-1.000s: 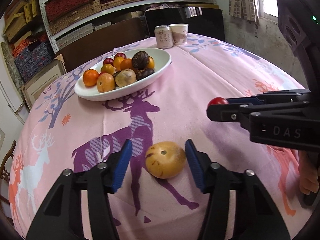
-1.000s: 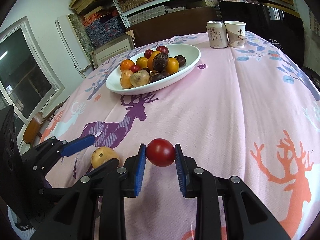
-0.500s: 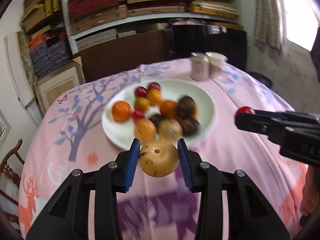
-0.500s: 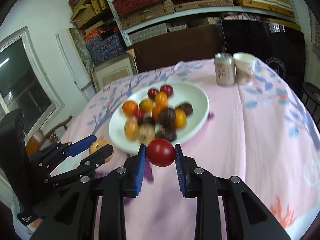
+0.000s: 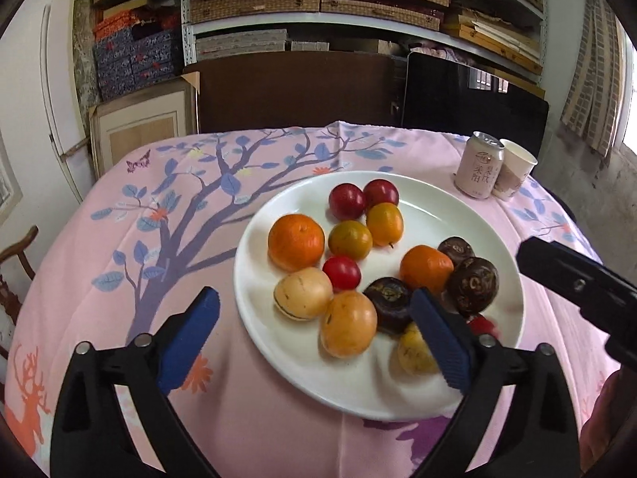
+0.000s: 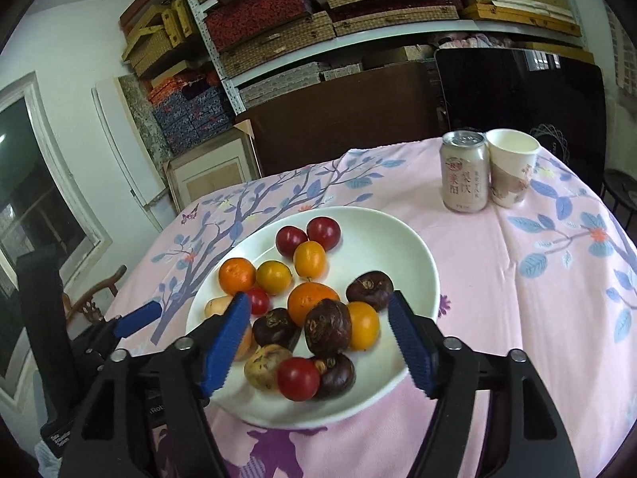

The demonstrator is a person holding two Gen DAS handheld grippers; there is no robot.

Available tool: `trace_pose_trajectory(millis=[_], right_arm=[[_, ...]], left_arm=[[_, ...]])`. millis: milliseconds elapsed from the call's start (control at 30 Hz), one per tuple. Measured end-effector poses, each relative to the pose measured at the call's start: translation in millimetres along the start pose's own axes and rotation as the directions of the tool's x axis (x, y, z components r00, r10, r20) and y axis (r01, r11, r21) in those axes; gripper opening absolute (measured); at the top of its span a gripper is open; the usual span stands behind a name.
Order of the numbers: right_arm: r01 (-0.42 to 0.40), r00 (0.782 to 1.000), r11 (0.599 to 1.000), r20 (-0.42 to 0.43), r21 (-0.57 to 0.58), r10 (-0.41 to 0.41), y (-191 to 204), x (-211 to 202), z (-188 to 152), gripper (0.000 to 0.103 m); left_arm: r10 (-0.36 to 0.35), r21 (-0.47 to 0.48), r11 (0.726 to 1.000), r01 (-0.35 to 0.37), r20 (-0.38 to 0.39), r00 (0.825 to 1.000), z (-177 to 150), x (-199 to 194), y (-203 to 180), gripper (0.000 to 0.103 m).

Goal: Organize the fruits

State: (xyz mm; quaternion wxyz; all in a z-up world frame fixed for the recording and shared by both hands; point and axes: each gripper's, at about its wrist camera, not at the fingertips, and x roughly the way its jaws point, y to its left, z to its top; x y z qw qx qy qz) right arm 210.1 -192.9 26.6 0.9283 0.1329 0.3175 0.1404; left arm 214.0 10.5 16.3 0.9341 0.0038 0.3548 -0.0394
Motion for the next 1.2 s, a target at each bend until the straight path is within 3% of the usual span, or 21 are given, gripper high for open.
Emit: trace_pose_trajectory(millis=[133,200,333,567,633,733,1200], right_arm=[[0.043,0.999,0.999,0.021,-0.001,-0.043,-6.9,-21.2,-16.9,0.093],[0.122,0.991,0.992,0.049,-0.02,-0.121,-8.3,-36.2,-32.6,0.098],[0.211,0.977,0.974,0.055,-0.082,-0.207,-4.1,-54.0,-55.5,0.099],[0.219,0.974,0.963,0.098,-0.157,-0.205,7.1,-72.7,-68.9,0.099],[0.214,0.975,0.965,0.101,-0.152,-0.2,5.8,-74.2,-69.0,0.099],[0.194,0.979,0.971,0.084,-0.139,-0.183,4.8,-74.6,-69.3,0.099],[0.215,0.975,0.971,0.083,-0.102,-0.207,-1.0,-75.6,-67.3,0.099]], left_arm=[[-0.013,0.017,1.0,0.013,-0.005,1.0,-13.4,-12.9,-0.8,0.098],[0.011,0.029,1.0,-0.012,0.021,1.0,-20.6,-26.8,-2.9,0.098],[-0.027,0.037,0.999,0.025,0.075,0.997,-33.0,-61.8,-6.3,0.098],[-0.064,0.005,0.998,0.064,0.157,0.986,-52.8,-110.4,-5.2,0.098],[-0.006,0.016,1.0,0.003,0.169,0.986,-58.2,-115.4,-9.9,0.098],[0.041,0.053,0.997,-0.051,0.169,0.985,-63.8,-115.6,-21.7,0.098],[0.037,0.101,0.993,-0.053,0.16,0.986,-73.5,-111.4,-34.9,0.099]])
